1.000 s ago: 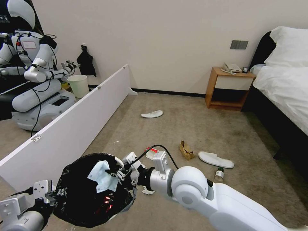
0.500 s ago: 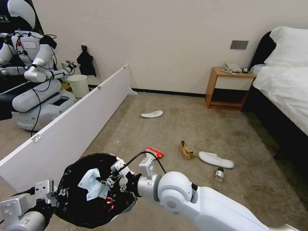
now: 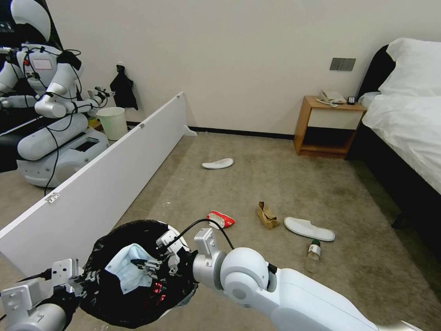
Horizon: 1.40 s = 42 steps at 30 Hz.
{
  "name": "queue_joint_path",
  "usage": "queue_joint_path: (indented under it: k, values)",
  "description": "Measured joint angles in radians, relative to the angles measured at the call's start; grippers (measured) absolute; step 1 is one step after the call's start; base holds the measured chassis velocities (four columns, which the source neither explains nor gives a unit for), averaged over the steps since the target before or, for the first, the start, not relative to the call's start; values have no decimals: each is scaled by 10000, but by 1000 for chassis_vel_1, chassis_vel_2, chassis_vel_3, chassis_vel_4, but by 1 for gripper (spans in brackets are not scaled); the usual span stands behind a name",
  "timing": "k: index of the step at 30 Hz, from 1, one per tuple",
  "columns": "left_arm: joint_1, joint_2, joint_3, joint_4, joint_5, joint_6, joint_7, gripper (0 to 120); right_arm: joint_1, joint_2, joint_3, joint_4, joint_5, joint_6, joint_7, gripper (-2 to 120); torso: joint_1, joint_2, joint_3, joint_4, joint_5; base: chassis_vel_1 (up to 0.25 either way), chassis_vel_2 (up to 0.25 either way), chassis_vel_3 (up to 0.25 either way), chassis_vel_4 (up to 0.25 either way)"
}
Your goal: Pick up the trash bin, then pick up the garbage from the floor and place it into the trash bin.
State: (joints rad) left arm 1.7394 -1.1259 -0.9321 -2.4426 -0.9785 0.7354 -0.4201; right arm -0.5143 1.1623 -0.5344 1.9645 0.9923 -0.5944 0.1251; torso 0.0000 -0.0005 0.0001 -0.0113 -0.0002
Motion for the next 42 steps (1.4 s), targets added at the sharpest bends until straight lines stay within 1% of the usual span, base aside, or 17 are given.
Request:
queue_joint_path:
  k: [3,4,6,8,10,13,22,26,27,29,30,32,34,35,37,41,42]
  values:
    - [5,-1,-4,-3,-1,1,4,3,3,-22,1,24,7,-2,7,68,0,-1,0,0,0,0,0,0,0]
    - [5,-1,-4,-3,-1,1,4,3,3,-22,1,24,7,-2,7,68,0,-1,0,0,0,0,0,0,0]
    - [0,27,-41,-4,-26,0,5,3,6,-29,22,45,19,-2,30,80,0,-1,0,0,0,0,0,0,0]
    - [-2,36,-52,-3,-38,0,5,3,10,-34,32,63,25,-2,32,83,0,-1,0,0,0,0,0,0,0]
    - [-8,43,-62,-4,-55,0,6,3,14,-55,60,97,53,24,3,95,0,0,0,0,1,0,0,0,0]
    - [-6,31,-61,-4,-56,0,6,3,14,-87,81,112,69,67,-23,99,0,0,0,0,0,0,0,0,0]
    - [-2,18,-51,-2,-56,0,6,3,30,-104,100,189,70,126,-90,100,0,0,0,0,0,0,0,0,0]
    - [-19,26,-96,47,-58,0,8,3,45,-106,329,311,-54,592,-309,100,0,0,0,1,1,0,0,0,0]
    - [-52,27,-123,119,-61,0,13,3,46,-104,652,328,-114,1000,-464,100,0,-1,0,1,2,0,0,0,0]
    - [-57,26,-126,129,-62,0,15,3,45,-105,725,329,-122,1077,-473,100,0,0,-1,1,2,0,0,0,0]
    - [-97,28,-128,184,-70,0,28,3,3,-181,1212,320,-146,1636,-488,100,0,0,0,4,2,0,0,0,0]
    - [-126,30,-128,220,-71,1,36,3,-61,-293,1557,289,-152,1937,-490,100,0,-1,0,4,2,0,0,0,0]
    - [-206,19,-180,342,-51,1,122,3,-598,-728,2855,238,-305,2588,-384,100,0,0,0,0,2,0,0,0,0]
    - [-206,19,-180,342,-51,1,122,3,-598,-728,2855,238,-305,2588,-384,100,0,0,0,0,2,0,0,0,0]
    - [-287,15,-205,453,-39,0,152,3,-1415,-1099,3959,116,-489,3379,-135,100,0,-1,0,-3,4,0,0,0,0]
    - [-446,65,-113,589,74,0,159,3,-2456,-1426,5200,41,-1007,3629,34,100,0,-1,0,0,4,0,0,0,0]
    - [-516,66,-61,665,200,0,177,3,-3265,-1573,5990,62,-1577,3750,123,100,0,0,0,-2,5,0,0,0,0]
